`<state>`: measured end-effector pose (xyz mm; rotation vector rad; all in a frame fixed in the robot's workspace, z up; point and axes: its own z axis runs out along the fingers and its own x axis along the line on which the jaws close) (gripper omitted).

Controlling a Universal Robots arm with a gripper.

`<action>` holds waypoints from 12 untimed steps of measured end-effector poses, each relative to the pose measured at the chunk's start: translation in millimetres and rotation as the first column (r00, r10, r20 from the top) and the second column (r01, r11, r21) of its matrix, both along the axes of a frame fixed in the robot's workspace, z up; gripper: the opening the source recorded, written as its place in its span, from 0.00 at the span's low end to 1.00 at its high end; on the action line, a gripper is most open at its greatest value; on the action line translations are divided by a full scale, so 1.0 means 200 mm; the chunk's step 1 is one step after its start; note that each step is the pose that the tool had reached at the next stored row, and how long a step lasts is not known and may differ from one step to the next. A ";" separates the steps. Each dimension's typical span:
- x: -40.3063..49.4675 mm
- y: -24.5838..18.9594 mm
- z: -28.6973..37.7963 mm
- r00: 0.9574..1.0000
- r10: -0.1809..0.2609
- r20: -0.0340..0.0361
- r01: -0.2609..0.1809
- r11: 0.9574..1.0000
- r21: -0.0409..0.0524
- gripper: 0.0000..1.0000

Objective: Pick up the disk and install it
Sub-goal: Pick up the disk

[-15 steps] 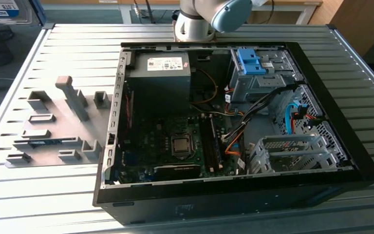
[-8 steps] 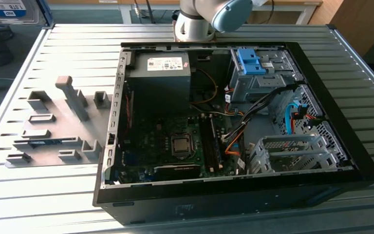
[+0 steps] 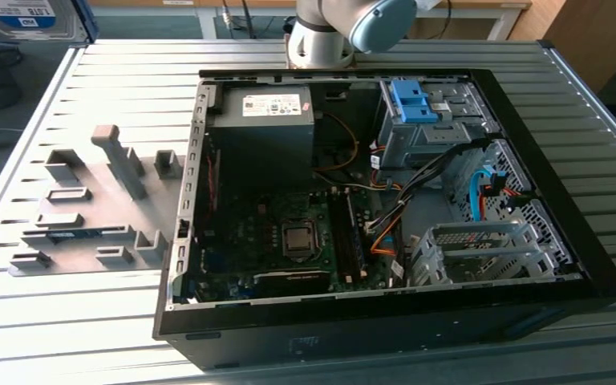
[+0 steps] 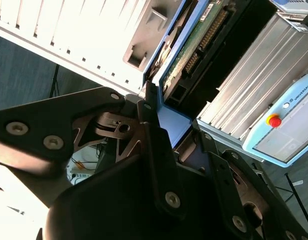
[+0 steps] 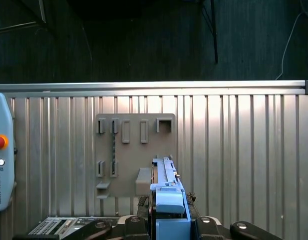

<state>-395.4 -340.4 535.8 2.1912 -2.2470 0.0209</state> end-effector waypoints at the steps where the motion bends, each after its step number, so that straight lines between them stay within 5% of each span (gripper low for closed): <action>1: 0.006 0.000 0.000 1.000 0.000 0.000 0.000 1.000 0.000 0.37; 12: 0.071 0.000 0.000 1.000 0.000 0.000 0.000 1.000 0.000 0.37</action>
